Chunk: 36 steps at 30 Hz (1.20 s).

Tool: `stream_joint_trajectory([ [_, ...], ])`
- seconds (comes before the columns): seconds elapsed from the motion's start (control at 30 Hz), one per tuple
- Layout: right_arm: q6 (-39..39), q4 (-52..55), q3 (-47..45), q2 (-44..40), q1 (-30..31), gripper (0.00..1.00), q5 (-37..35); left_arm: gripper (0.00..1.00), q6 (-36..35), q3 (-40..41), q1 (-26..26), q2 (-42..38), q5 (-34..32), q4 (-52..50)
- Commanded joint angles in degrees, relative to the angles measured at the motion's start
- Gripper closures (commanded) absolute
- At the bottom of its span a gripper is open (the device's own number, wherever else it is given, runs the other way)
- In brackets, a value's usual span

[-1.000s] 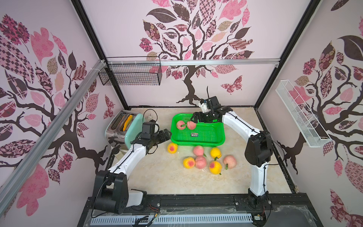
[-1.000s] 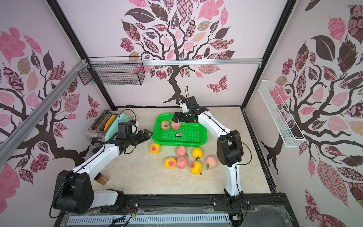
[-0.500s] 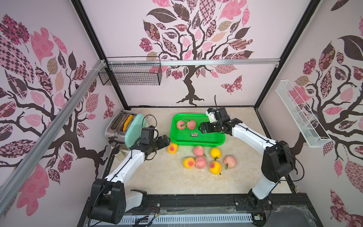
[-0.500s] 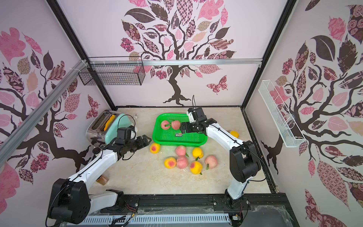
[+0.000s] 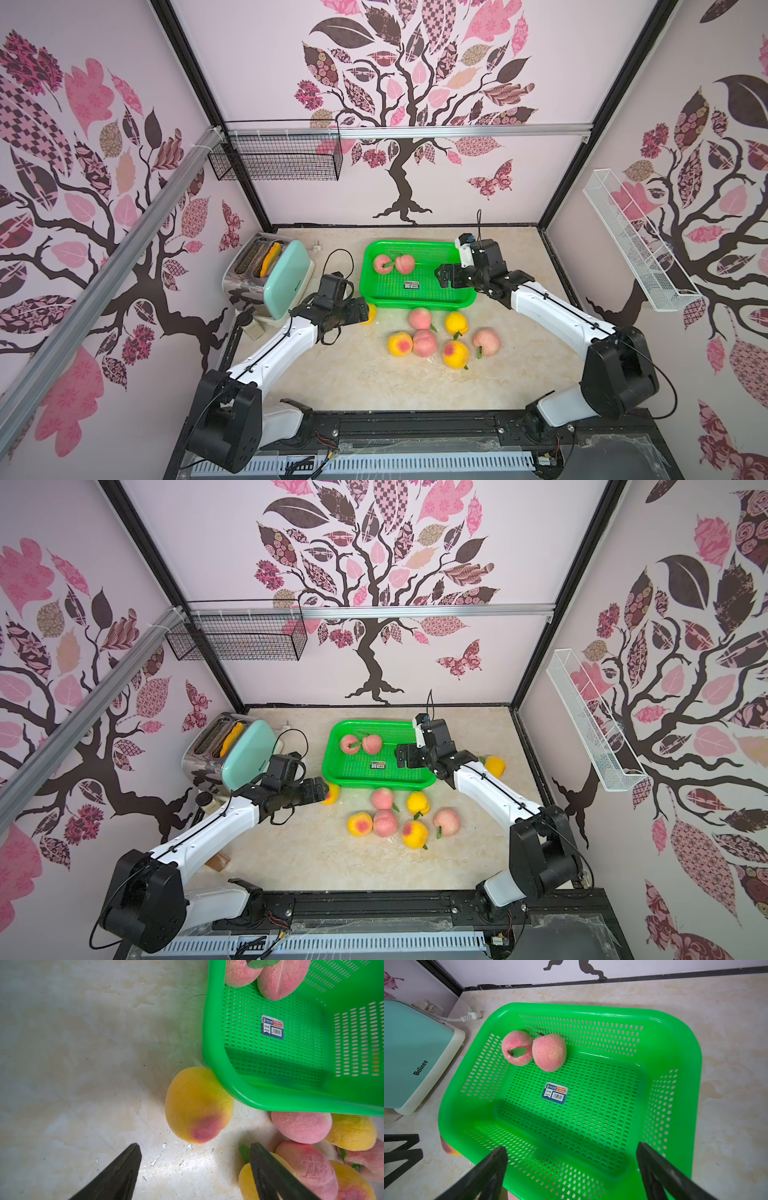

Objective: Put the peaches into the basket
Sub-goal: Pick up the peach from the center of the board.

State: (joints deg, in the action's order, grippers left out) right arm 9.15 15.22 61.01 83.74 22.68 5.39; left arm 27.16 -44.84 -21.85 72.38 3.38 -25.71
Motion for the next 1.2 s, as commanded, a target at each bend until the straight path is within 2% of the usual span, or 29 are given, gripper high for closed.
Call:
stream_joint_trajectory([
  [0.0,3.9,-6.66,-4.1,-3.66,-2.97,0.01,-0.24,0.15,-4.1,-2.23,-2.92,0.37,-5.32,-0.96],
  [0.13,7.93,-11.02,-8.26,-5.15,-7.12,0.02,3.55,0.15,-4.06,-2.36,-4.33,2.4,-5.48,-0.12],
  [0.3,8.66,-13.7,-10.92,-5.13,-8.31,0.03,3.21,0.15,-5.42,-2.56,-6.23,4.36,-7.81,0.08],
  [0.43,8.7,-12.82,-10.5,-4.91,-8.44,0.03,3.77,0.14,-6.98,-3.1,-7.06,5.76,-9.4,-0.22],
  [0.67,8.34,-12.5,-10.19,-5.44,-8.44,0.03,3.66,0.14,-8.55,-3.9,-7.0,7.86,-6.91,0.53],
  [0.77,8.26,-12.75,-10.3,-5.4,-8.5,0.03,3.49,0.15,-9.54,-4.78,-6.98,8.8,-8.59,-0.75],
  [0.97,8.34,-12.41,-10.23,-5.56,-8.53,0.03,4.41,0.14,-9.23,-4.58,-7.08,10.29,-7.91,-0.21],
  [1.17,8.09,-10.97,-8.89,-6.09,-8.54,0.03,5.12,0.14,-9.2,-4.79,-7.16,11.46,-10.11,1.07],
])
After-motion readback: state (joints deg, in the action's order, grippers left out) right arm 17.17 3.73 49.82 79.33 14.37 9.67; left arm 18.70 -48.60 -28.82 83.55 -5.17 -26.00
